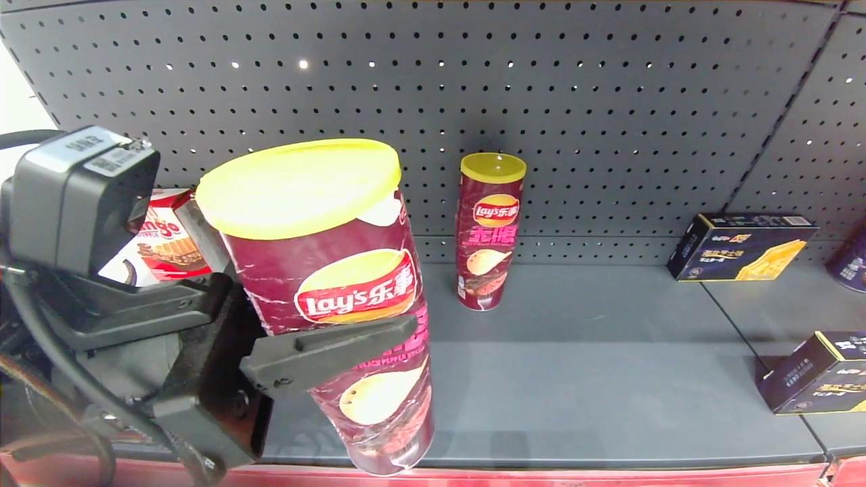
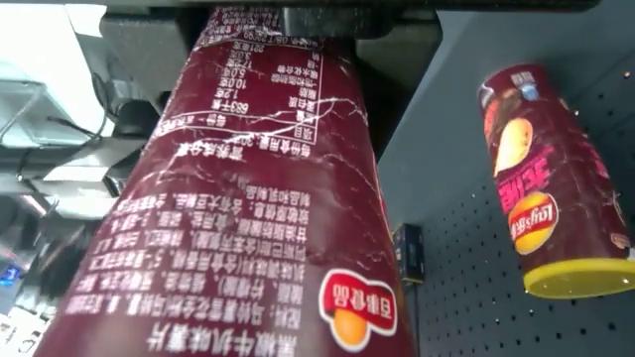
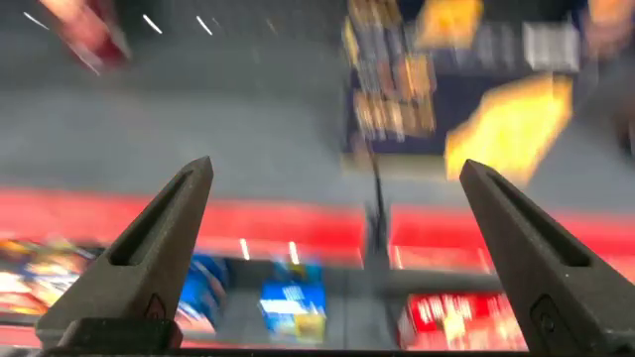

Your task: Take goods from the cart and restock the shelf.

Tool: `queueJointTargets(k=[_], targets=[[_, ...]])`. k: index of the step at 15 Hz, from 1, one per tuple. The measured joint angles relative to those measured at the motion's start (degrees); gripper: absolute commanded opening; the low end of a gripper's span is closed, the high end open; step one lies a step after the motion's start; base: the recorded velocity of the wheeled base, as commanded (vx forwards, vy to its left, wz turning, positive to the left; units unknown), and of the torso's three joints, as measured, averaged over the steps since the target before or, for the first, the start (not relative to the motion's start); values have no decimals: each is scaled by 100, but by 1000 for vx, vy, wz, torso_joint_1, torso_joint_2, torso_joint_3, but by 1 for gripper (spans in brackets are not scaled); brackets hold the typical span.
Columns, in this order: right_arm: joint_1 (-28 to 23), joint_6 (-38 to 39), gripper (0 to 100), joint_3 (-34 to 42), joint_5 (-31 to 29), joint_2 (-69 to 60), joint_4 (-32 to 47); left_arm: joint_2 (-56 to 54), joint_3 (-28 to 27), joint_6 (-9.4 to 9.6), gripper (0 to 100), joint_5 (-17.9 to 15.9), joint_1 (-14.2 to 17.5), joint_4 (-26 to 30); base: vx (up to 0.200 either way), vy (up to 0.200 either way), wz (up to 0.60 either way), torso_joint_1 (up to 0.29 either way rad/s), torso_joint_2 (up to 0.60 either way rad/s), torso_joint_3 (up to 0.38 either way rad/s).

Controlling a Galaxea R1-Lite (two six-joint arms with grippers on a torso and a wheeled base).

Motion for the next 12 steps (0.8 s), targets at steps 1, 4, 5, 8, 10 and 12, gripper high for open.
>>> queueJointTargets(k=[1,4,5,8,10,12], targets=[[94,-16,100,-389,148,495,-45,61,-107,0,0,2,0,28,0,0,0,0,0,0],[472,-196,100,-1596,573,2219,-243,161,-282,-40,0,11,28,72,0,0,0,0,0,0],[618,-288,100,-1915,773,2744,-424,166,-317,-74,0,11,30,90,0,0,0,0,0,0],[975,-402,100,-2564,1230,4117,-970,61,-617,-244,0,-20,44,677,0,0,0,0,0,0],[1189,-364,100,-2798,1367,4914,-1493,-16,-926,-252,0,-208,102,1196,0,0,0,0,0,0],[1314,-347,100,-2996,1673,5637,-2022,-49,-1053,-255,0,-266,138,1226,0,0,0,0,0,0]])
